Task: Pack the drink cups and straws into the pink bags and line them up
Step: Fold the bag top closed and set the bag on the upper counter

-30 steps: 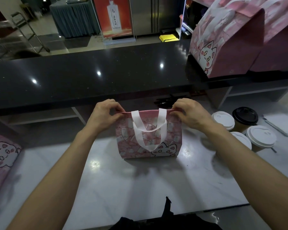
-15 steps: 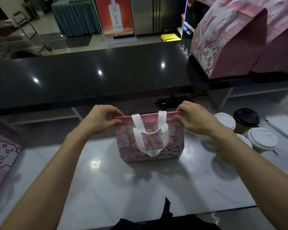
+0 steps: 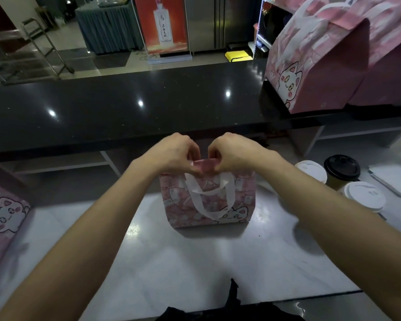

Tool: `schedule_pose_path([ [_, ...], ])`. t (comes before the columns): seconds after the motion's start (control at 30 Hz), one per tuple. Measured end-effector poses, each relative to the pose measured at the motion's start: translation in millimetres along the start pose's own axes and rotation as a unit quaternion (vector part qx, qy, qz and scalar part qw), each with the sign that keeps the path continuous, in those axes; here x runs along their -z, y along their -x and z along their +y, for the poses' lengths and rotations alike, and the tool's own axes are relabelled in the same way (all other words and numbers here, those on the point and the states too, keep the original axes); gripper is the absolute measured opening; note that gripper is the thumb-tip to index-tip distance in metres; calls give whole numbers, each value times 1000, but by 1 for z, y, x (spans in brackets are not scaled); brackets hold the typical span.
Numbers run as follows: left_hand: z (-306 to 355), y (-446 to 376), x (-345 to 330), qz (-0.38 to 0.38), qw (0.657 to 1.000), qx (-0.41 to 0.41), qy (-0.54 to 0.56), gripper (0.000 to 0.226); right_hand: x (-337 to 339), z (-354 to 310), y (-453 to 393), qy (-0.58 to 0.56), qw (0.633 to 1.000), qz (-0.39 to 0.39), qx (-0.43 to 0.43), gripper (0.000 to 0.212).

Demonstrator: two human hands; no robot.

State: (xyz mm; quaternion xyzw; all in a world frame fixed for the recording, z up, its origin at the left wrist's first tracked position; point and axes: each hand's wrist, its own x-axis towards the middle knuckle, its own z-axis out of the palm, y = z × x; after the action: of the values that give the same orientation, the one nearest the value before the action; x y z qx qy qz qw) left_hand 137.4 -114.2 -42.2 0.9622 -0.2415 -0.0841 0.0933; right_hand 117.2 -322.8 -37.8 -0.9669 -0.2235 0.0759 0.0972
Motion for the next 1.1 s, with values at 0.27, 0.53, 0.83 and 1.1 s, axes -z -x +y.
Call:
schedule_pose_path([
  [0.27,-2,0,-12,45,998,-34,-38,6,-18,6,-2,-17,998,56,25,12],
  [0.53,-5,2,-25,78,994,-53,-51,8,-31,4,-2,23,995,66,65,10],
  [0.83,-13,6,-26,75,997,-32,-7,26,-24,19,5,-70,997,42,4,44],
  [1.1,-69,39,-12,29,984,52,169,42,-22,82,48,-162,984,28,-74,85],
])
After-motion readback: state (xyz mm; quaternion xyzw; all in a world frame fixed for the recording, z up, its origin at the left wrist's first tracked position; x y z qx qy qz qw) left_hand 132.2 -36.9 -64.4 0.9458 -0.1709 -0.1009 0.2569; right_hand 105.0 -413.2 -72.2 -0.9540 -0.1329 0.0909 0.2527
